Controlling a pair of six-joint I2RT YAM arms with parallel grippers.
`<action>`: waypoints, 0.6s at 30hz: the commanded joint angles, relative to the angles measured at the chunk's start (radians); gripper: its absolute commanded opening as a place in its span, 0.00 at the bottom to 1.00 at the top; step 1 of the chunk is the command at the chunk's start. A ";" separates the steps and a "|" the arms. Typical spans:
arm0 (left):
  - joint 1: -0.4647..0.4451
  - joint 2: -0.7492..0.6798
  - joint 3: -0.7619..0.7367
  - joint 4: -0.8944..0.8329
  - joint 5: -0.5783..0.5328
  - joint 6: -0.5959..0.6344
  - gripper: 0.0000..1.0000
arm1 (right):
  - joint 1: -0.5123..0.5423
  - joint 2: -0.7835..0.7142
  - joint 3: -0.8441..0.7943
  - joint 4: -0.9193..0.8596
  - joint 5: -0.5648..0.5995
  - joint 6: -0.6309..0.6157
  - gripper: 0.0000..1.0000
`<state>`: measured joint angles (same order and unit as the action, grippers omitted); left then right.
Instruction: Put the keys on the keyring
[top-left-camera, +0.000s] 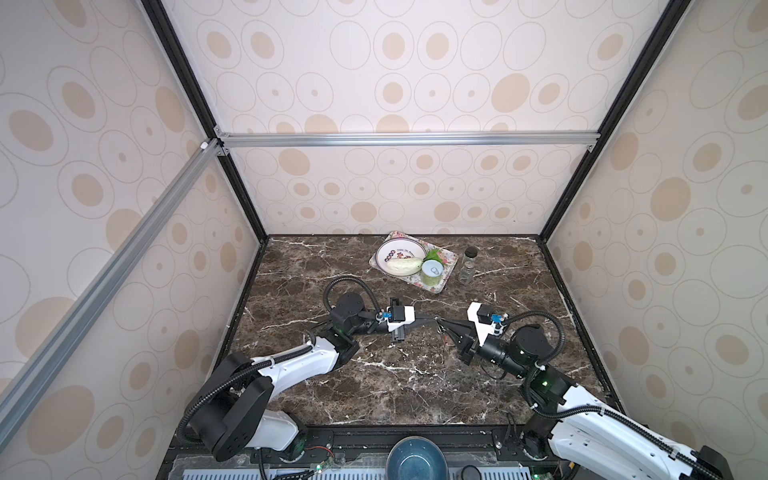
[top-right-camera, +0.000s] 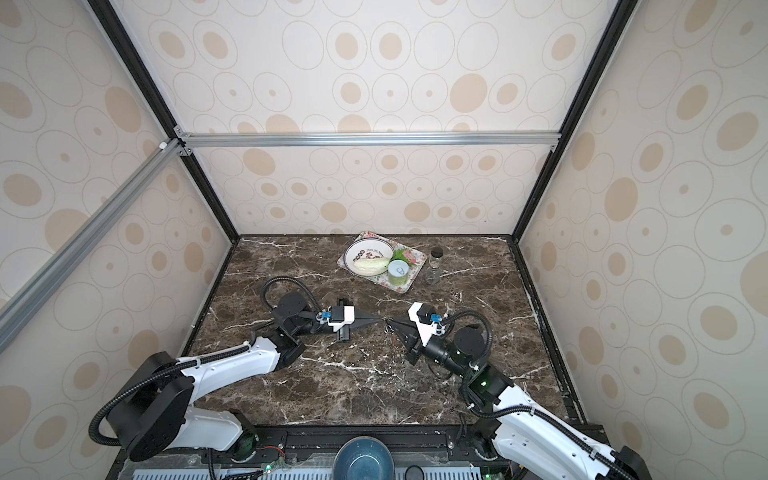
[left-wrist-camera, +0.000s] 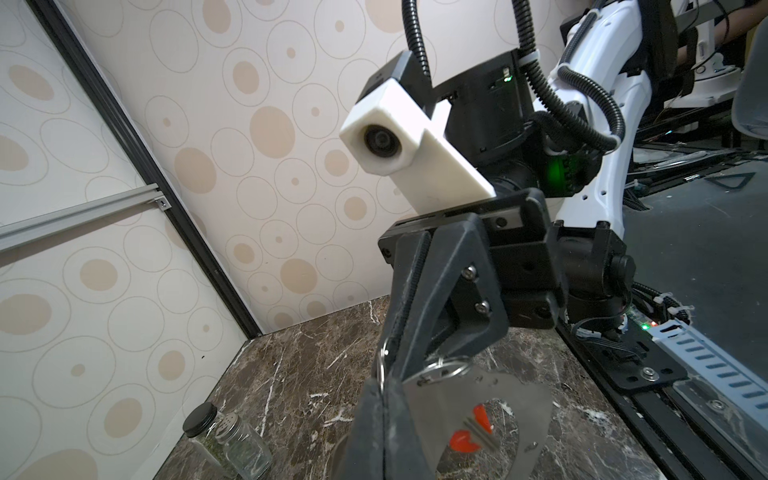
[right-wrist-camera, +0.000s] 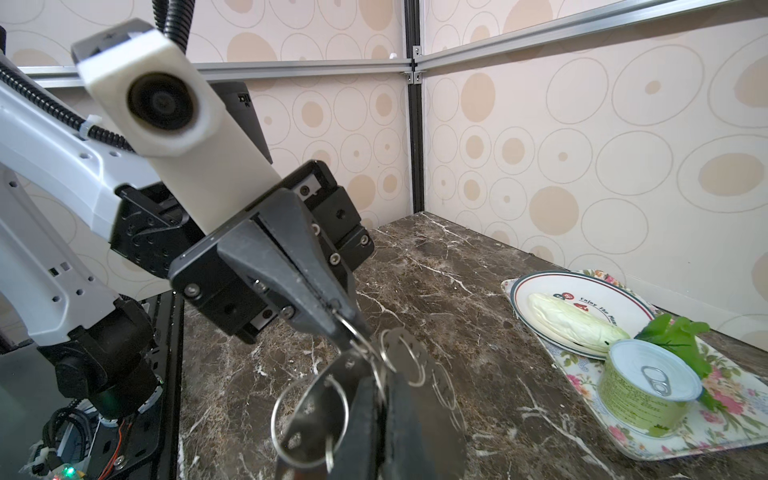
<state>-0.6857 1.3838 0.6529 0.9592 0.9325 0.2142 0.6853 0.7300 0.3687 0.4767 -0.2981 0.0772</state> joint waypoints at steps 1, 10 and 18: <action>0.000 -0.037 0.003 0.082 -0.003 0.007 0.00 | 0.002 -0.015 -0.012 -0.034 0.055 -0.014 0.00; -0.001 -0.035 0.005 0.058 -0.037 0.017 0.32 | 0.000 -0.016 0.028 -0.118 0.141 -0.031 0.00; -0.006 -0.041 0.106 -0.341 -0.043 0.262 0.32 | 0.002 -0.018 0.038 -0.158 0.208 -0.037 0.00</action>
<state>-0.6865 1.3590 0.6781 0.8318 0.8951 0.3237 0.6868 0.7204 0.3702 0.3084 -0.1326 0.0540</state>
